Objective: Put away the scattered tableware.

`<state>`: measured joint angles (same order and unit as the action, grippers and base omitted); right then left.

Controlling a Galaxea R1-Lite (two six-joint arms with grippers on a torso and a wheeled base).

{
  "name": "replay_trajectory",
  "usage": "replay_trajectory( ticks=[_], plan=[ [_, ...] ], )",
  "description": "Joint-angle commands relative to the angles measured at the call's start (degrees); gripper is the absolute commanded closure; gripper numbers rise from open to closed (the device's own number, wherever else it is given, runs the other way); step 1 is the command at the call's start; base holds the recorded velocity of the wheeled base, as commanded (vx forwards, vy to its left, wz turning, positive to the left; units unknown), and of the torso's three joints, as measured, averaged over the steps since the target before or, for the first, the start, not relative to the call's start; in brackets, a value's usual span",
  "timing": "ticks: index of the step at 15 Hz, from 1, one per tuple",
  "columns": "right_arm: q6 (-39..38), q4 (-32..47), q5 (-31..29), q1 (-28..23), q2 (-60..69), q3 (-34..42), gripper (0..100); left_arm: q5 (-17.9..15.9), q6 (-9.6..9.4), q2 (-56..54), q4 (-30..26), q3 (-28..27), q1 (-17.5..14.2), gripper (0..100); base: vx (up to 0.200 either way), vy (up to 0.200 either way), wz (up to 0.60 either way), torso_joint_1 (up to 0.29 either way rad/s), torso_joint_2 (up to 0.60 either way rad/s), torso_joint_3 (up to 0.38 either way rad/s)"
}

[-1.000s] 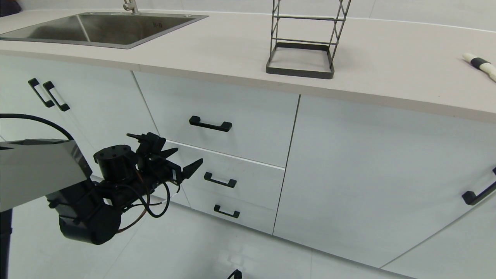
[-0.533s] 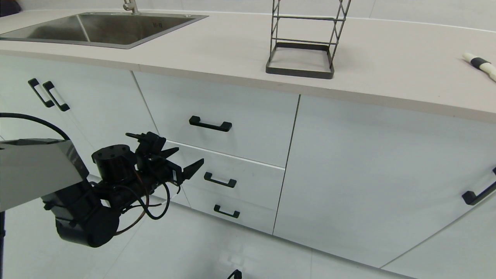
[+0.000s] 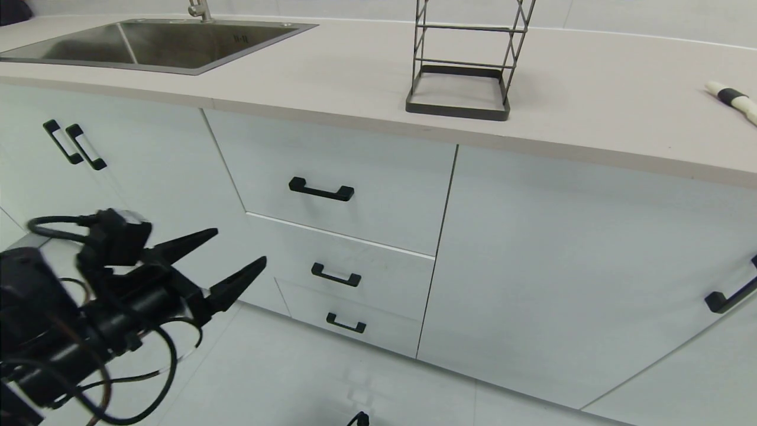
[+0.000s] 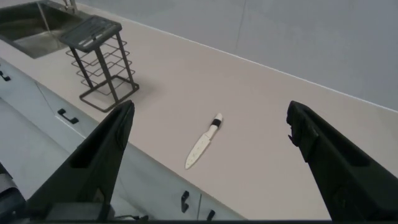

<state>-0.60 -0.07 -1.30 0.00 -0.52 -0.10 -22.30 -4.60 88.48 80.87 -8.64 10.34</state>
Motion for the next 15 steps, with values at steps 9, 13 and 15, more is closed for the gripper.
replay_trajectory(
  ticks=[9,13,15],
  plan=[
    [-0.02,-0.01,-0.01,0.00,-0.09,0.01,0,0.68,0.90,-83.38,-69.27,6.09,-5.24,0,0.000,0.000,0.00,0.000,0.00,0.000],
    [-0.02,-0.01,-0.01,0.00,-0.09,0.01,0,1.11,0.73,-83.03,-77.62,8.47,-5.24,0,0.000,0.000,0.00,0.000,0.00,0.000],
    [-0.02,-0.01,-0.01,0.00,-0.09,0.01,0,5.42,0.29,-83.03,-77.71,8.56,-5.24,0,0.000,0.000,0.00,0.000,0.00,0.000]
  ],
)
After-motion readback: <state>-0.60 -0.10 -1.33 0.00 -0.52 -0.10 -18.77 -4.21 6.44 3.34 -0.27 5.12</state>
